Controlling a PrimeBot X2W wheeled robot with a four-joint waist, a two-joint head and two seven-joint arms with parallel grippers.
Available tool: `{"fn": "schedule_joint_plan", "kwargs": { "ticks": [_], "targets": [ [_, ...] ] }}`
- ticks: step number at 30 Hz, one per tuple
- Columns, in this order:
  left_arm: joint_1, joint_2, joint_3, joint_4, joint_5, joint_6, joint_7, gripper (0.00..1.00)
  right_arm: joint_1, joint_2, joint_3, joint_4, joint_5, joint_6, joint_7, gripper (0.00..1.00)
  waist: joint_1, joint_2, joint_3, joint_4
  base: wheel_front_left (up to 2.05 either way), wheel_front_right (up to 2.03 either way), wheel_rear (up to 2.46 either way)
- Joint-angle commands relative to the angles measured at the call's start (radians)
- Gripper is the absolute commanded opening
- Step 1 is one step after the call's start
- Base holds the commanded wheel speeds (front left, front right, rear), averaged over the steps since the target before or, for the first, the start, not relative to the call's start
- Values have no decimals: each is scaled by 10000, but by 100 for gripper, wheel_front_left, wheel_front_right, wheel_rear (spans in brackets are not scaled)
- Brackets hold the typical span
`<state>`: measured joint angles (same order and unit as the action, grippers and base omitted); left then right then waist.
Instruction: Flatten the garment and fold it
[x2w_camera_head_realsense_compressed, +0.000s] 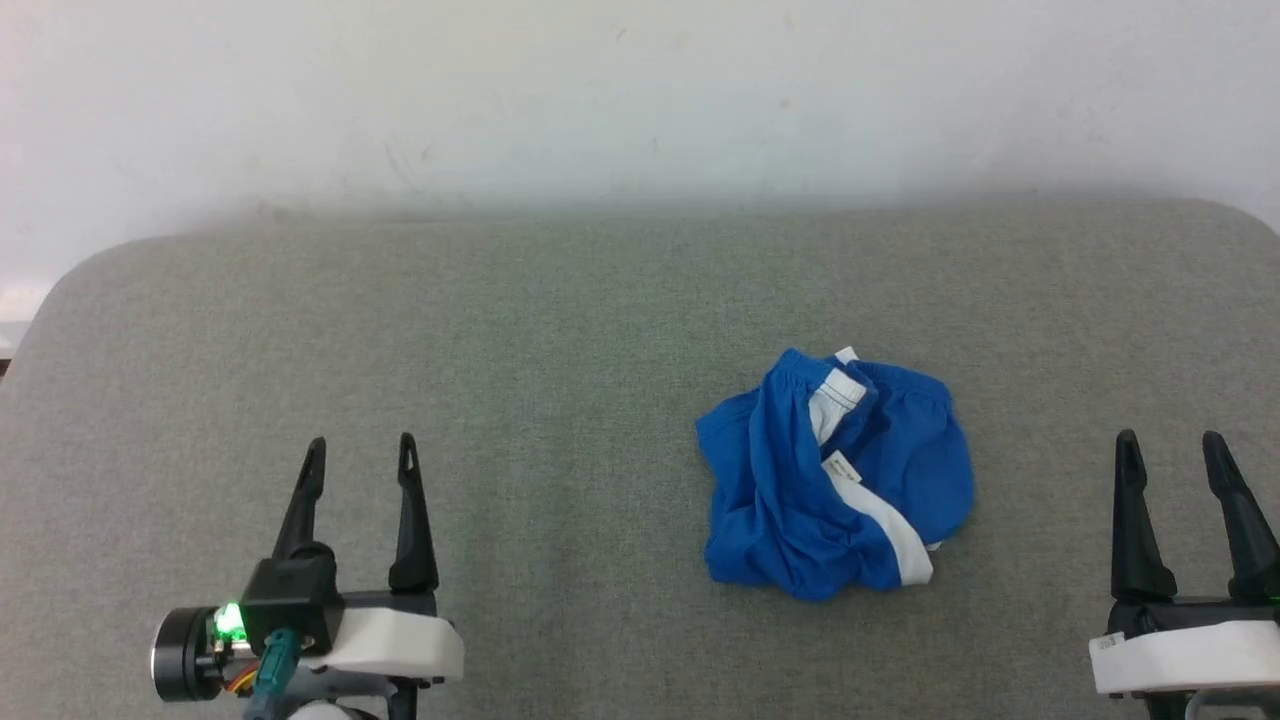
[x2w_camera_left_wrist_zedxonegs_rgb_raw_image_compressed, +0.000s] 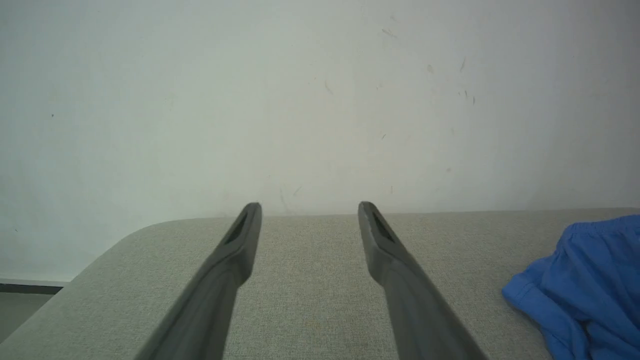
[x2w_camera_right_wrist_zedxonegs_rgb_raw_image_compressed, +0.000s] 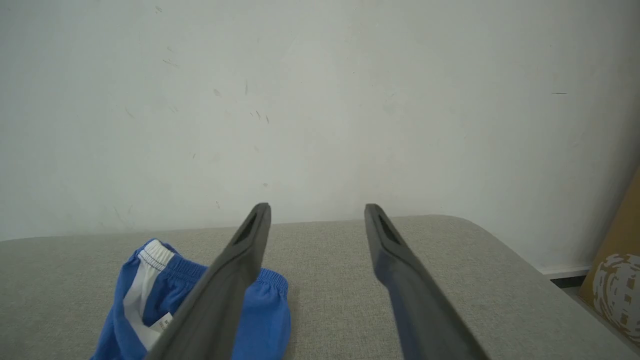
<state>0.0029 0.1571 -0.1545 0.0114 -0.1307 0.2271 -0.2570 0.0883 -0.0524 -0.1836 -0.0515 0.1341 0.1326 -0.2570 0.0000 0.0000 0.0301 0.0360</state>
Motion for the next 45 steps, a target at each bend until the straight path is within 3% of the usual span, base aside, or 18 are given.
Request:
{"fn": "schedule_joint_plan", "kwargs": {
  "ticks": [1, 9, 13, 17, 22, 27, 28, 36, 40, 44, 45],
  "targets": [
    [49, -111, 192, -65, 158, -192, -47, 100, 14, 22, 33, -7, 64, -19, -47, 100, 0, 0, -37, -59, 0, 0, 0],
    [-2357, 95, -68, 314, 736, -1834, -47, 100, -165, 22, 39, -75, 27, -19, -47, 100, 0, 0, 75, -164, 0, 0, 0],
    [-4128, 237, -722, 1490, 891, -2843, -47, 100, -258, 22, 117, -96, 9, -19, -47, 100, 0, 0, 156, -340, 0, 0, 0],
    [-5879, 99, -1593, 2848, 623, -3427, 666, 100, -340, 22, 135, -101, 23, -19, -47, 100, 0, 0, 292, -591, 0, 0, 0],
    [-7593, 58, -3548, 4020, -434, -3569, 2292, 100, -482, 22, 155, -101, 74, -19, -47, 100, 0, 0, 553, -1040, 0, 0, 0],
    [-8921, 520, -6454, 4536, -2502, -3575, 4394, 100, -663, 22, 222, -78, 148, -19, -47, 100, 0, 0, 879, -1541, 0, 0, 0],
    [-8921, 520, -6454, 4536, -2502, -3575, 4394, 100, -663, 22, 222, -78, 148, -19, -47, 100, 0, 0, 879, -1541, 0, 0, 0],
    [-10660, 1376, -10713, 4426, -5511, -3577, 7060, 100, -1100, 22, 267, -1, 415, -19, -47, 100, 0, 0, 1632, -2474, 0, 0, 0],
    [-10738, 1562, -11195, 4614, -6000, -3577, 7568, 100, -1271, 22, 300, 62, 587, -19, -47, 100, 0, 0, 1908, -2827, 0, 0, 0],
    [-10622, 1741, -11246, 4590, -5760, -3577, 7610, 100, -1284, 22, 219, 67, 667, -19, -47, 100, 0, 0, 1972, -2862, 0, 0, 0],
    [-10584, 1810, -11250, 4542, -5654, -3577, 7520, 78, -1257, 22, 169, 70, 666, -19, -47, 100, 0, 0, 1966, -2814, 0, 0, 0]
  ]
}}
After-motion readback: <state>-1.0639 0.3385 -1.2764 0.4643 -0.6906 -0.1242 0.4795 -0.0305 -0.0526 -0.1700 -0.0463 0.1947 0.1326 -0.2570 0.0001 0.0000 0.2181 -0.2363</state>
